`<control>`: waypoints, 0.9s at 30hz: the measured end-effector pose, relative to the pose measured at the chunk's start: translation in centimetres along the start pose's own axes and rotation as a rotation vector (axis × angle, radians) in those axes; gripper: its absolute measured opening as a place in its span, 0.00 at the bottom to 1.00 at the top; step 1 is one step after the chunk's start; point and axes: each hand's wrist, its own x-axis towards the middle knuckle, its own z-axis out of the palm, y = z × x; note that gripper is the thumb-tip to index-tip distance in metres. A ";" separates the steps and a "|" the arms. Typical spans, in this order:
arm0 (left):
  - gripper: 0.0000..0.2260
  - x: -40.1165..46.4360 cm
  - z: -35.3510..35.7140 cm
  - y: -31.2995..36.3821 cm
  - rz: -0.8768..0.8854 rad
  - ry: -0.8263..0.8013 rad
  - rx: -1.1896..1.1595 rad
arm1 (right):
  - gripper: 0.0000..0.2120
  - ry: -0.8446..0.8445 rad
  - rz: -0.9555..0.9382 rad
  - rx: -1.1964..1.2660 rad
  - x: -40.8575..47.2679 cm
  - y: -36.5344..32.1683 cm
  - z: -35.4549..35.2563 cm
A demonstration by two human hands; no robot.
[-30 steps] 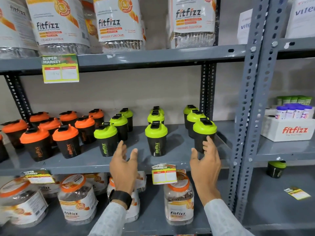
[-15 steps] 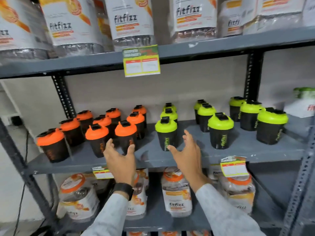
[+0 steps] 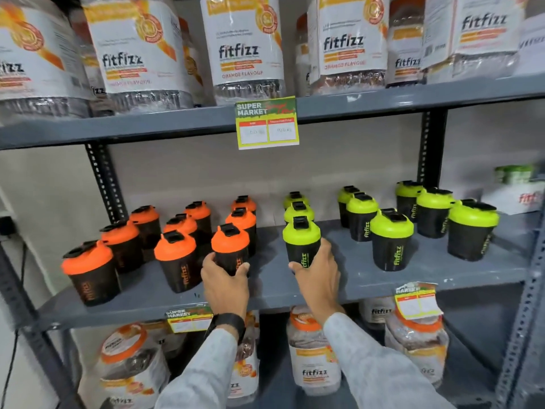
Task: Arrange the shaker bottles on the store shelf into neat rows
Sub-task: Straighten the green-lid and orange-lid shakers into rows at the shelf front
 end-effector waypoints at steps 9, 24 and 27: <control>0.27 -0.5 0.0 -0.4 0.106 -0.225 -0.019 | 0.39 -0.019 -0.017 -0.025 0.3 1.4 -2.4; 0.28 -0.2 -0.9 -0.8 0.084 -0.255 -0.048 | 0.39 -0.082 -0.030 -0.038 0.2 0.6 -2.0; 0.28 -0.2 -0.9 -0.7 0.088 -0.252 -0.054 | 0.40 -0.080 -0.032 -0.050 0.3 0.7 -1.8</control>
